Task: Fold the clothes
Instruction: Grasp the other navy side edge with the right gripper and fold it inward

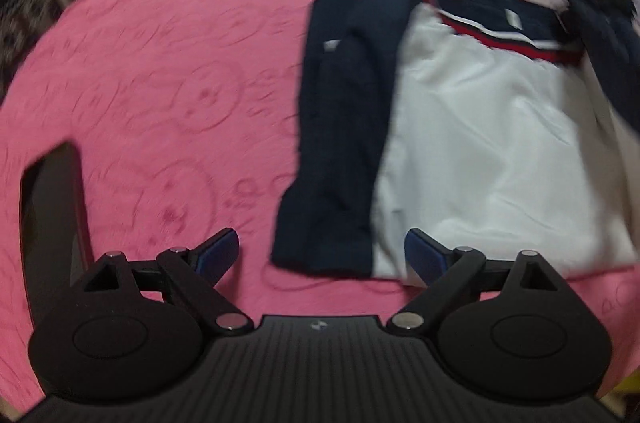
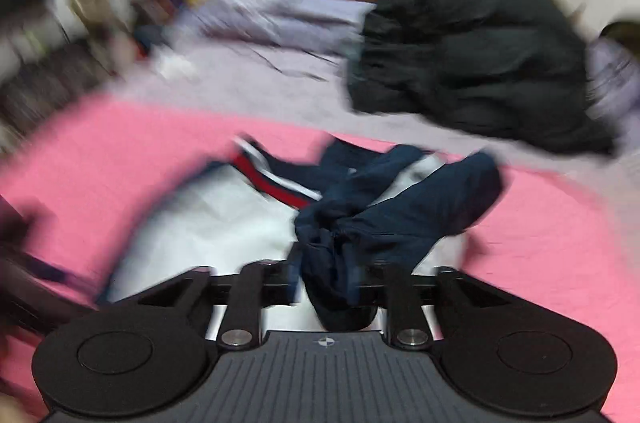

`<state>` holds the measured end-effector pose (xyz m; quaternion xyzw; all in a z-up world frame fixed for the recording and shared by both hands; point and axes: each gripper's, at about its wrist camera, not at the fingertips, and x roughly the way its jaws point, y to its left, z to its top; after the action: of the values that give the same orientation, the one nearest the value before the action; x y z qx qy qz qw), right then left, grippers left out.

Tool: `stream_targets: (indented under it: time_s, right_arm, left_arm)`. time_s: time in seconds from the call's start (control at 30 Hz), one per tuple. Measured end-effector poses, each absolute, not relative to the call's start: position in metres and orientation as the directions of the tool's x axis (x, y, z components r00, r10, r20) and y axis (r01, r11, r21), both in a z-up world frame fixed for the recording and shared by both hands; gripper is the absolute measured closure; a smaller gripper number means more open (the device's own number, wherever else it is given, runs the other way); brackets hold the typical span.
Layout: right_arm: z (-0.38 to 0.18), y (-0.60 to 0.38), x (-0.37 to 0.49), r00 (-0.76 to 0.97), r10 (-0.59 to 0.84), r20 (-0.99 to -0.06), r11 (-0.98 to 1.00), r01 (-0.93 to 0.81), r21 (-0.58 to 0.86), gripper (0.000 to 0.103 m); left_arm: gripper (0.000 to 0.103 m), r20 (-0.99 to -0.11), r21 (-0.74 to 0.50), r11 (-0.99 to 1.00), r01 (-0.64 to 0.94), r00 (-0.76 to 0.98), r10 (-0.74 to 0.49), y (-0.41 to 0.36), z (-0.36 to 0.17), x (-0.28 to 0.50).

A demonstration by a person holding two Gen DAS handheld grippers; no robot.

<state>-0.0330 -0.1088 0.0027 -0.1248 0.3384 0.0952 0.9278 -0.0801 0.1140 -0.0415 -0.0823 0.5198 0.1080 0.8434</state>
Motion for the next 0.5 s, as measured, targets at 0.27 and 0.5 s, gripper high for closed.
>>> stream_targets:
  time_s: [0.27,0.5]
  right_arm:
    - [-0.032,-0.191,-0.019,0.715,-0.108,-0.691,0.976,0.208,0.063,0.019]
    - [-0.066,-0.313,-0.034,0.628,-0.055,-0.777,0.547,0.669,0.502,0.06]
  left_arm:
    - [0.01,-0.89,-0.012,0.959,-0.284,0.44,0.119,0.12,-0.051,-0.085]
    - [0.01,-0.889,-0.019,0.959,-0.284,0.444,0.114,0.134,-0.05,-0.085]
